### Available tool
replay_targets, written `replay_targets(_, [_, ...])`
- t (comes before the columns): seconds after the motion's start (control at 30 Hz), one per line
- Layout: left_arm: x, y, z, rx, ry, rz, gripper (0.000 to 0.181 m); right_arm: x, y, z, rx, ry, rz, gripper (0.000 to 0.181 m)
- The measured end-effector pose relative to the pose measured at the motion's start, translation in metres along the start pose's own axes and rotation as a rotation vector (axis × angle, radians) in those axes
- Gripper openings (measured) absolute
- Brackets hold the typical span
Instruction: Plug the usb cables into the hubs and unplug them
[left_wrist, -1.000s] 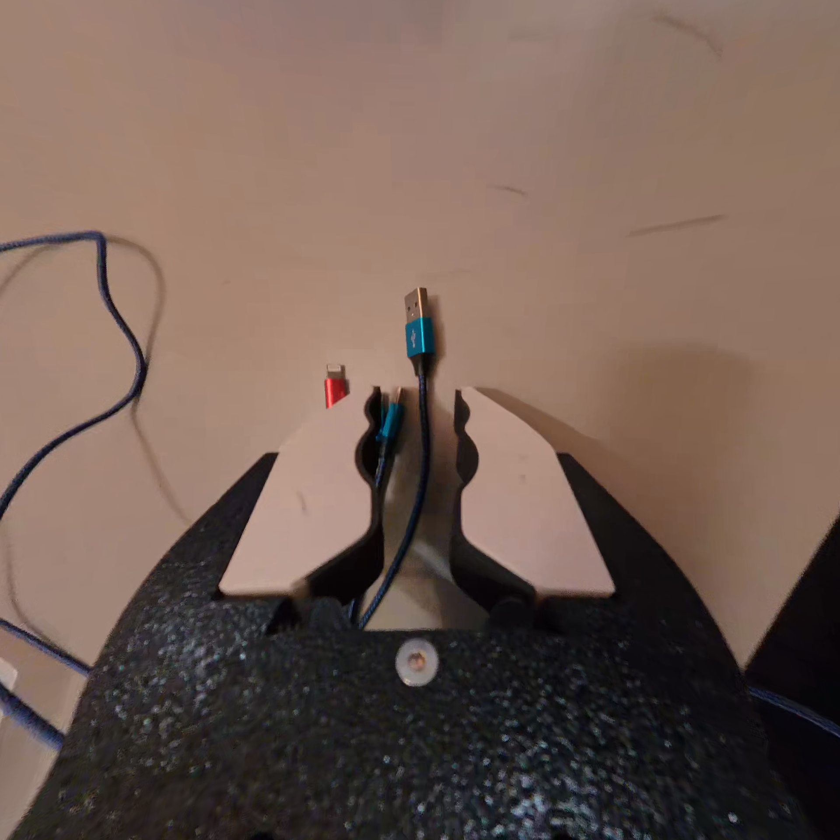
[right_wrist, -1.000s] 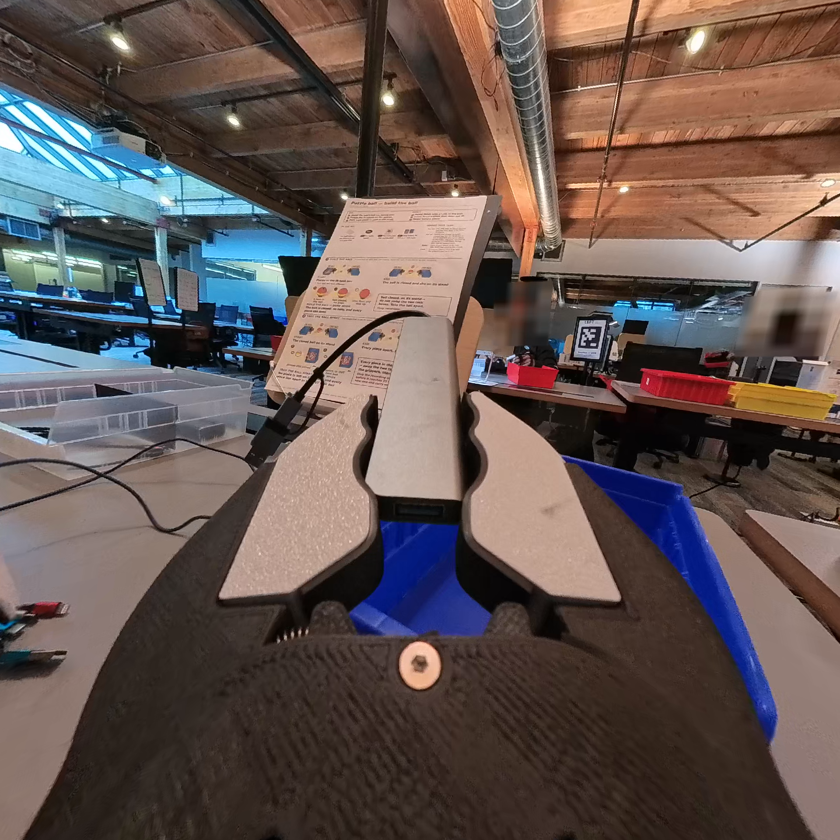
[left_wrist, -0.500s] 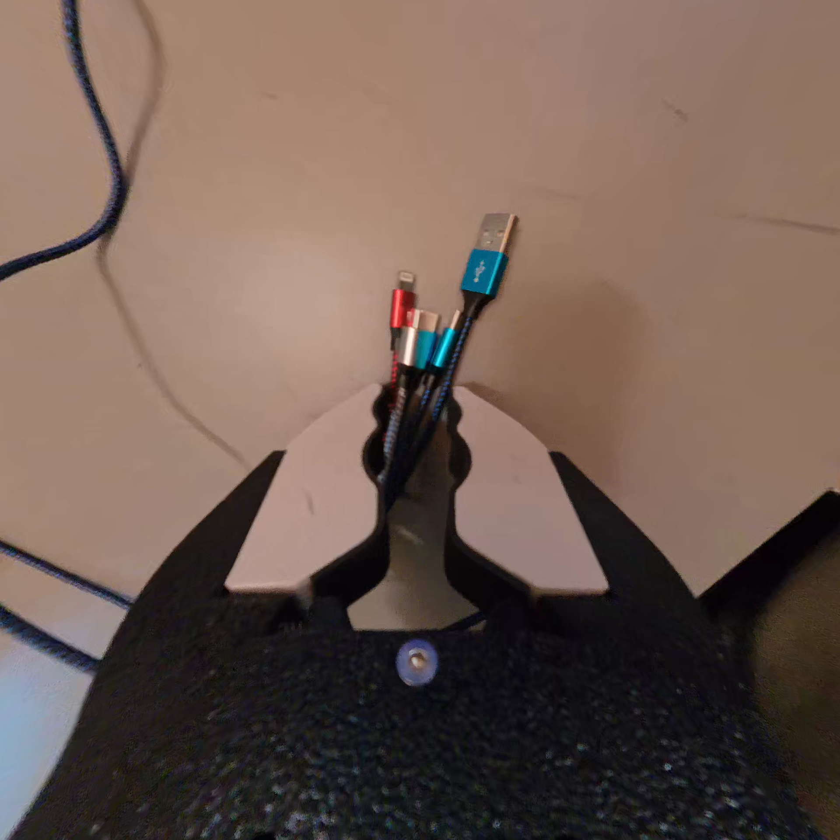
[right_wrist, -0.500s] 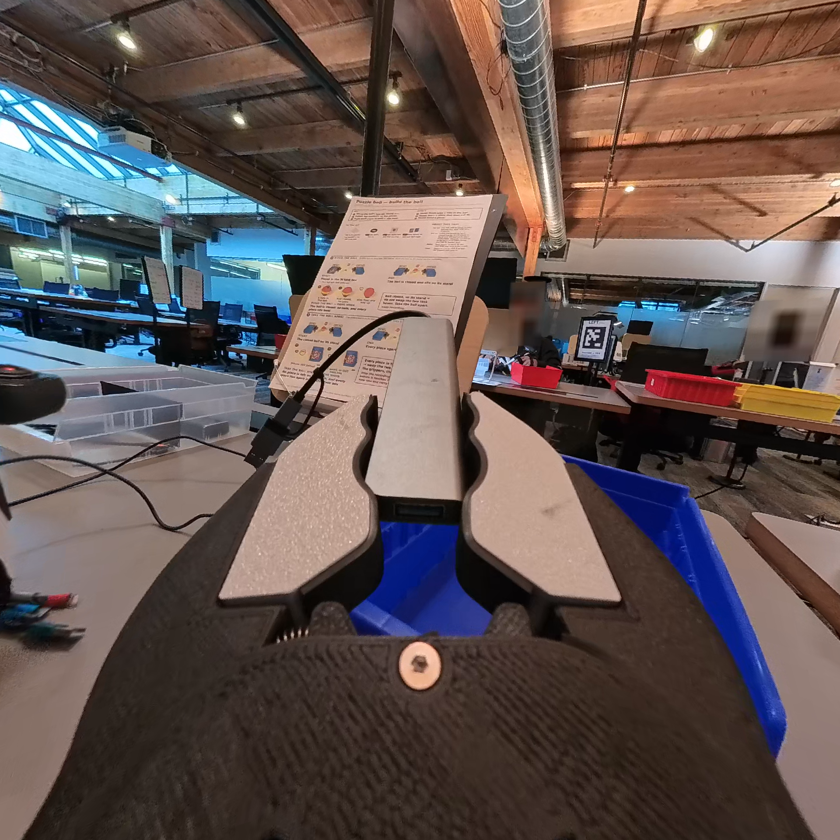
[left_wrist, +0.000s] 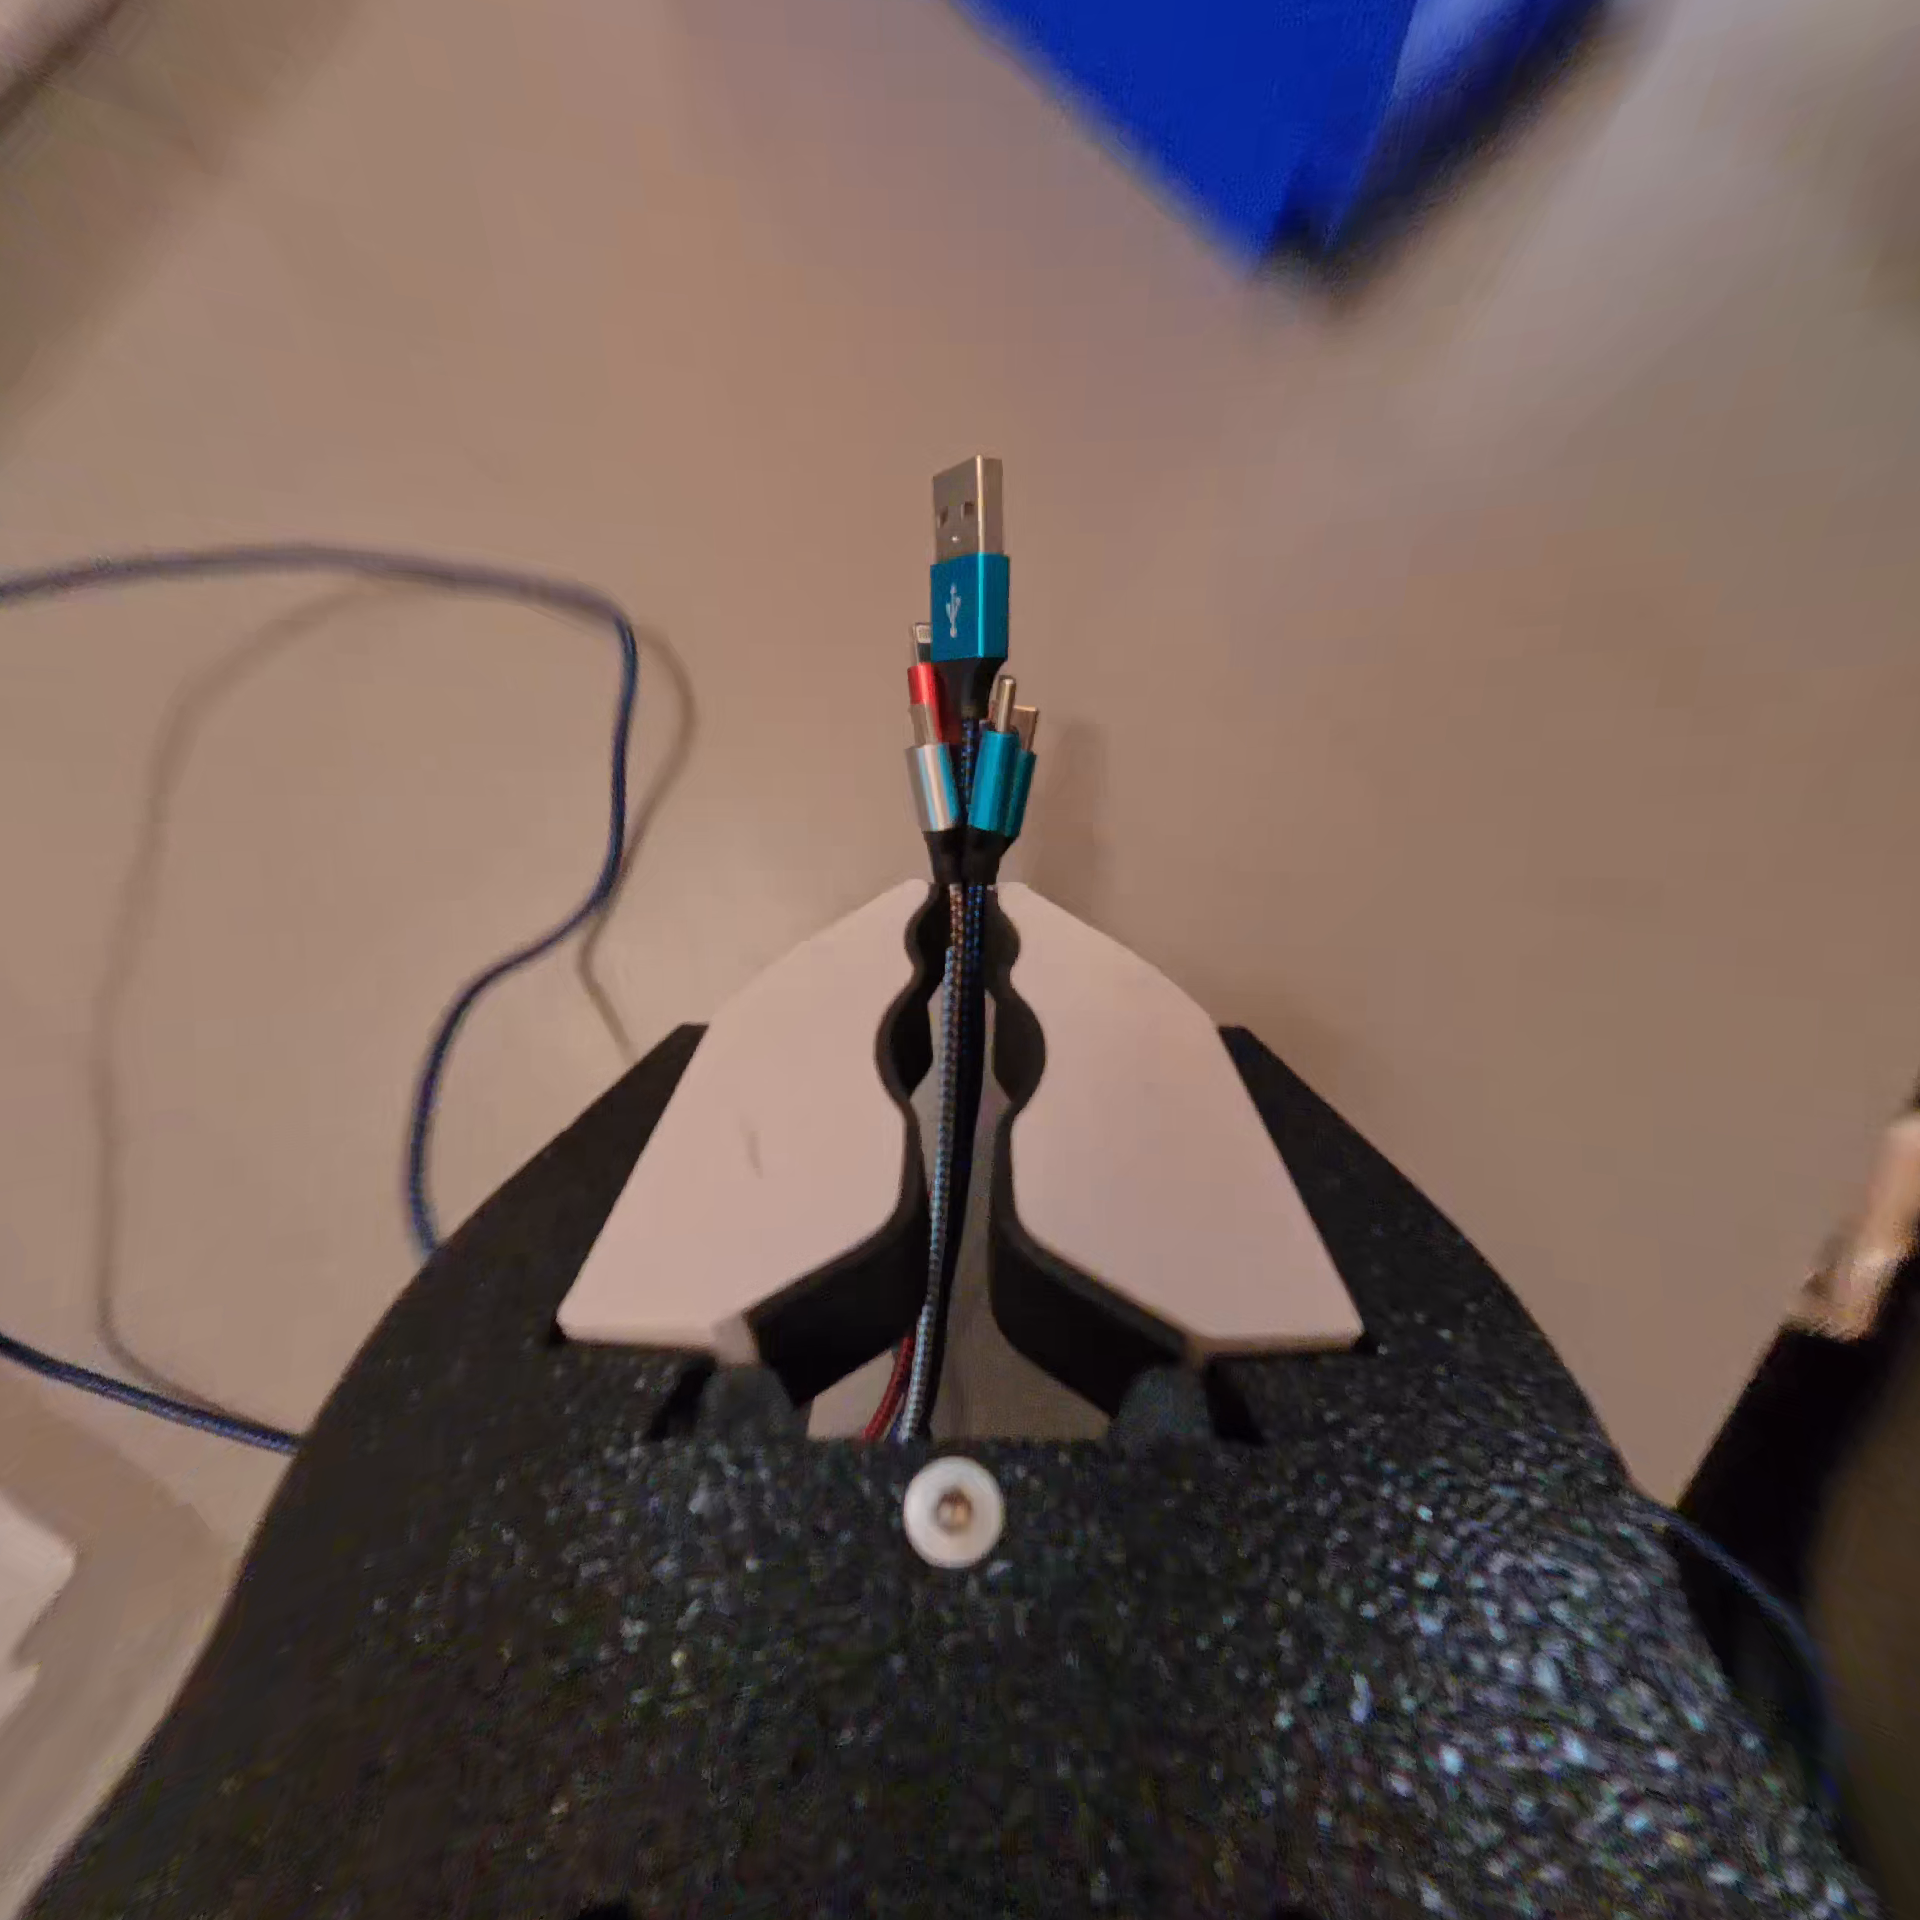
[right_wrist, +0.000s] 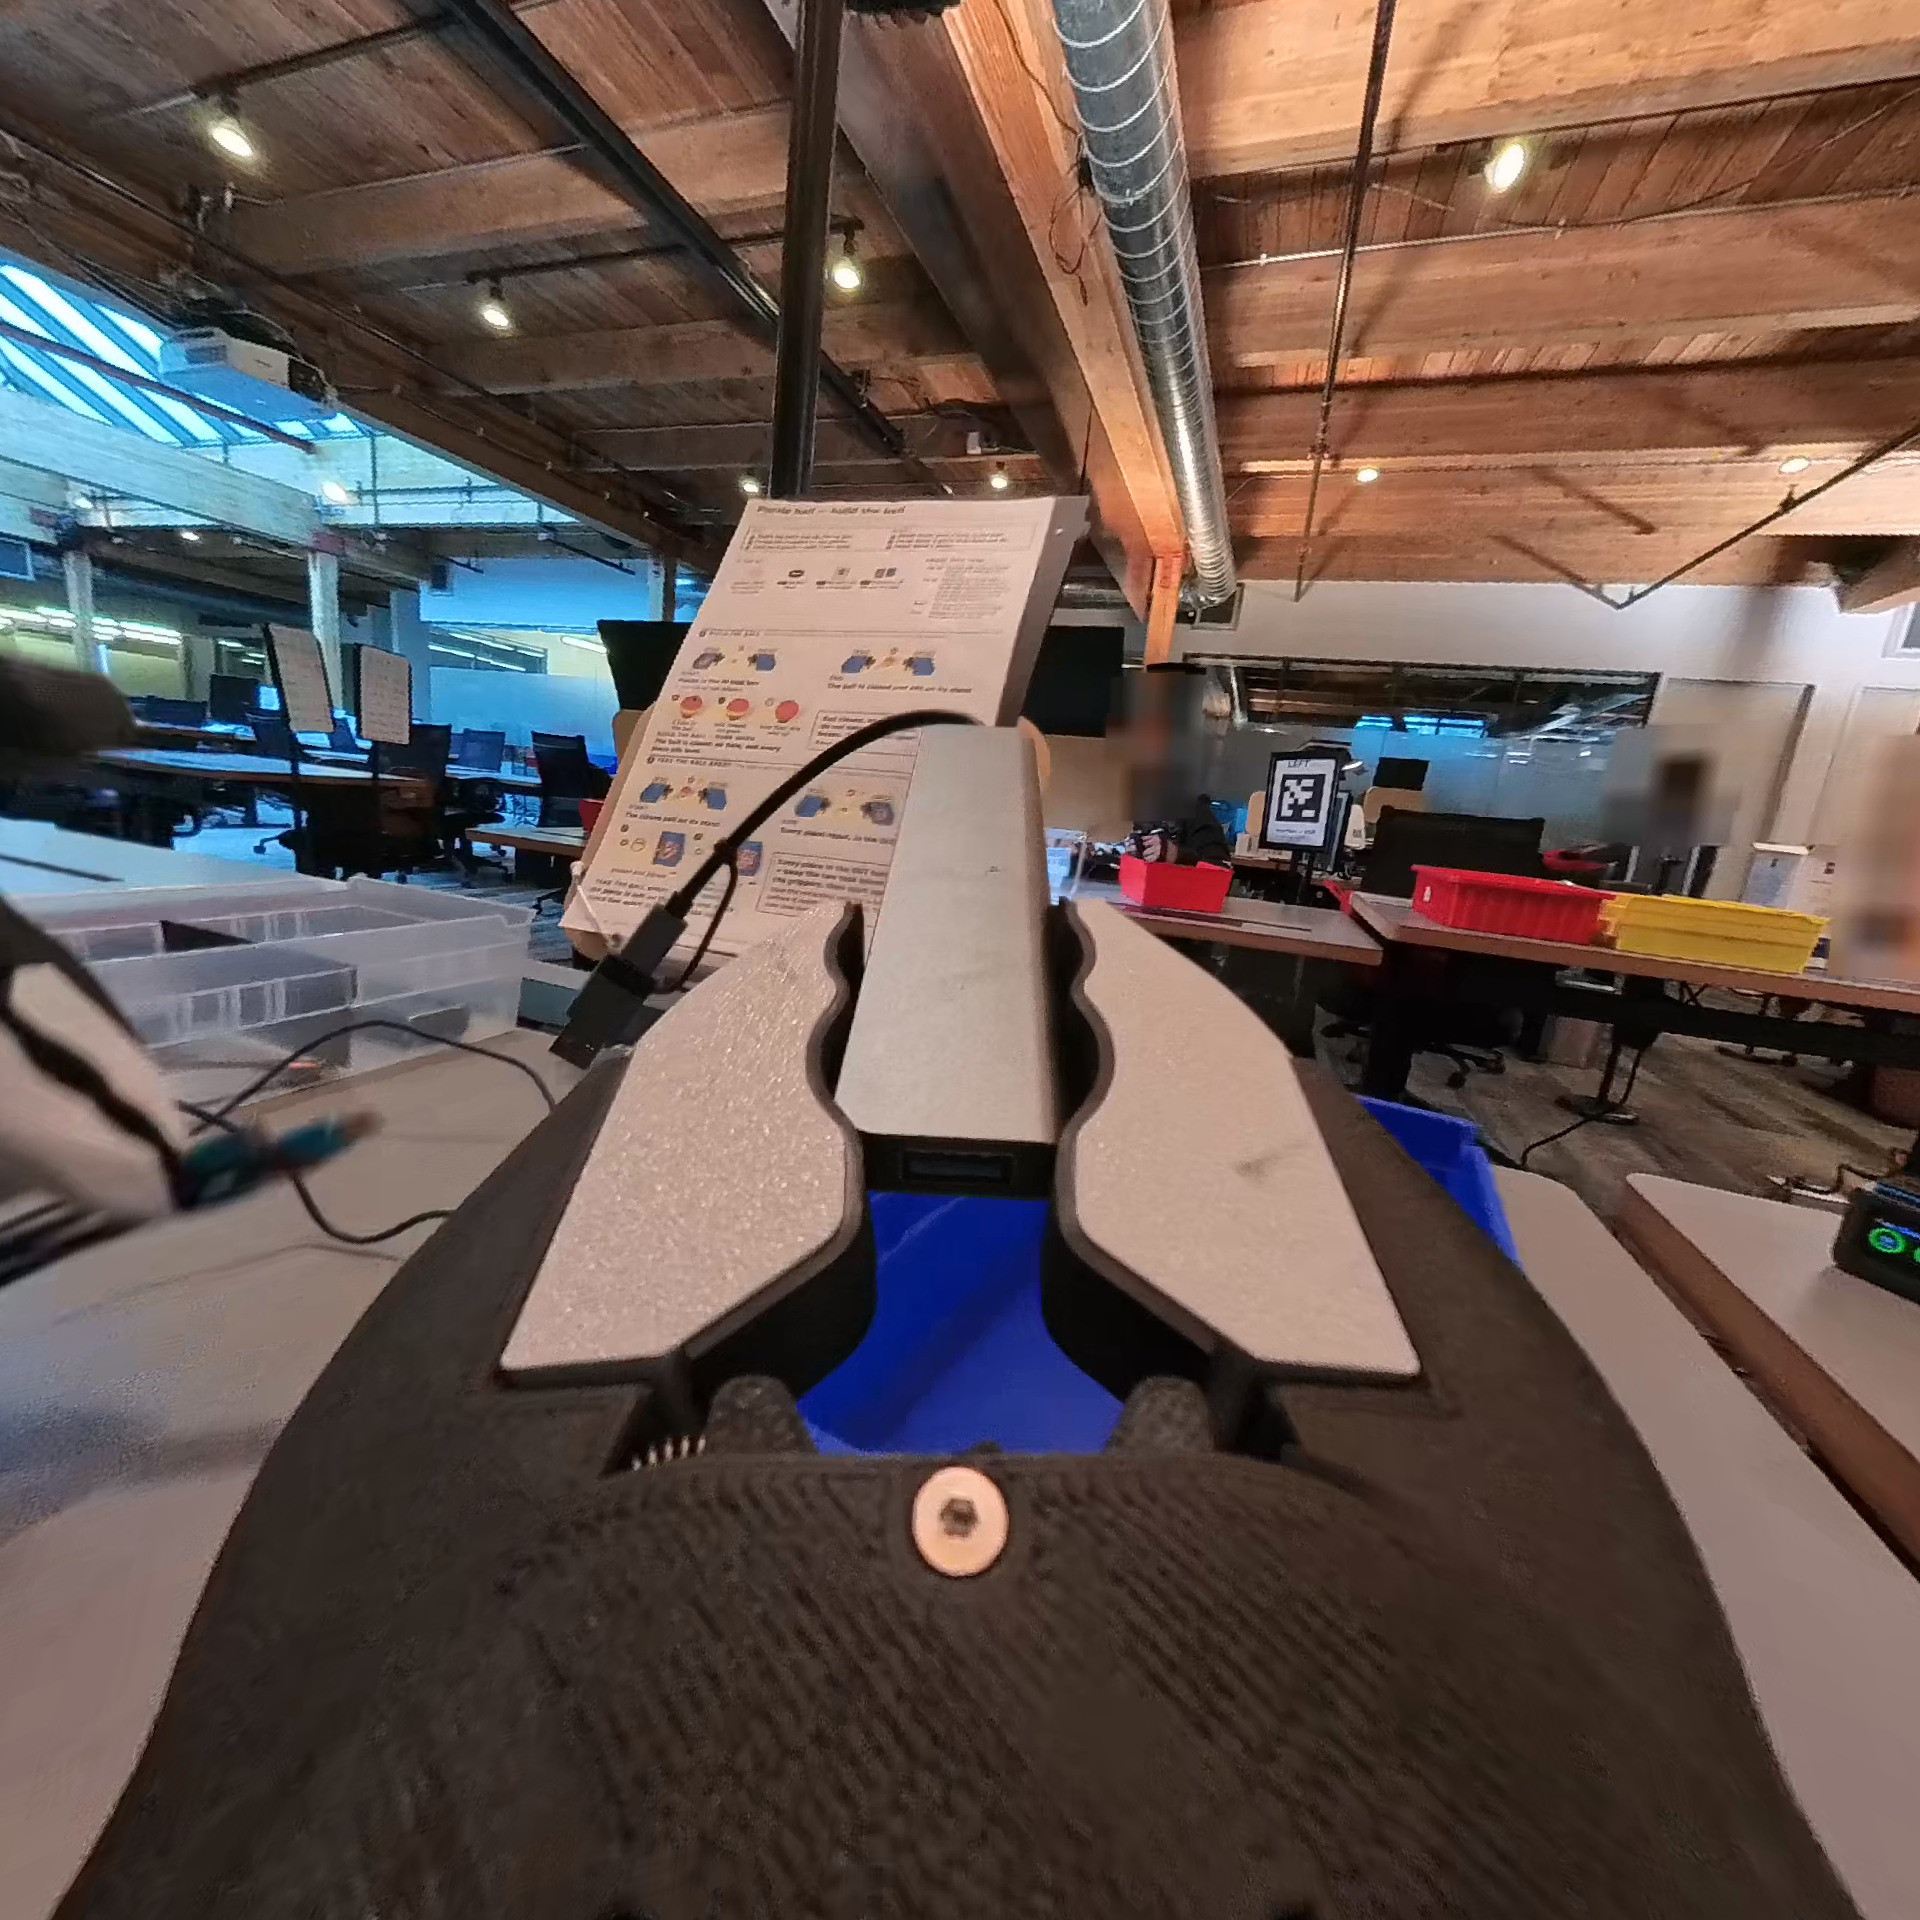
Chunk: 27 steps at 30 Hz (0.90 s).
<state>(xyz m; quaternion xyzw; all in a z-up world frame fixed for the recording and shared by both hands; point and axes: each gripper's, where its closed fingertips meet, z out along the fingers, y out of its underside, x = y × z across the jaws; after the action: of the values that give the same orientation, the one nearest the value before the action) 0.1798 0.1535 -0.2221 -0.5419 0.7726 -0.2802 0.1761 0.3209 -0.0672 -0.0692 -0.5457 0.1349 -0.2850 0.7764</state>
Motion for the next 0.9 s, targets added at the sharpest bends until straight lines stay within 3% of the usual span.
replay_targets(0.03, [-0.005,-0.025,-0.011,0.097,0.025,-0.038,0.005,0.004,-0.001,-0.001,0.003,0.01,0.001,0.035])
replay_targets(0.17, [-0.032,-0.129,-0.076,0.45,0.086,-0.105,0.005,0.022,-0.005,-0.007,0.014,0.054,0.004,0.035])
replay_targets(0.3, [-0.057,-0.227,-0.163,0.767,0.101,-0.128,0.005,0.036,-0.008,-0.013,0.021,0.089,0.0,0.035])
replay_targets(0.37, [-0.072,-0.264,-0.214,0.947,0.063,-0.152,0.005,0.042,-0.01,-0.016,0.027,0.107,0.002,0.036])
replay_targets(0.43, [-0.079,-0.28,-0.258,1.106,0.091,-0.165,0.005,0.046,-0.013,-0.018,0.034,0.116,0.007,0.036])
replay_targets(0.5, [-0.081,-0.272,-0.277,1.189,0.166,-0.217,0.005,0.048,-0.016,-0.019,0.043,0.121,0.009,0.036])
replay_targets(0.57, [-0.087,-0.242,-0.272,1.242,0.21,-0.3,0.005,0.048,-0.017,-0.019,0.049,0.118,0.012,0.036])
replay_targets(0.7, [-0.097,-0.143,-0.223,1.33,0.274,-0.576,0.005,0.041,-0.016,-0.017,0.046,0.1,0.018,0.036])
replay_targets(0.8, [-0.093,-0.061,-0.169,1.288,0.122,-0.709,0.005,0.032,-0.015,-0.014,0.042,0.078,0.013,0.035])
replay_targets(0.9, [-0.078,-0.004,-0.146,1.265,-0.062,-0.74,0.005,0.023,-0.015,-0.011,0.035,0.056,-0.002,0.035])
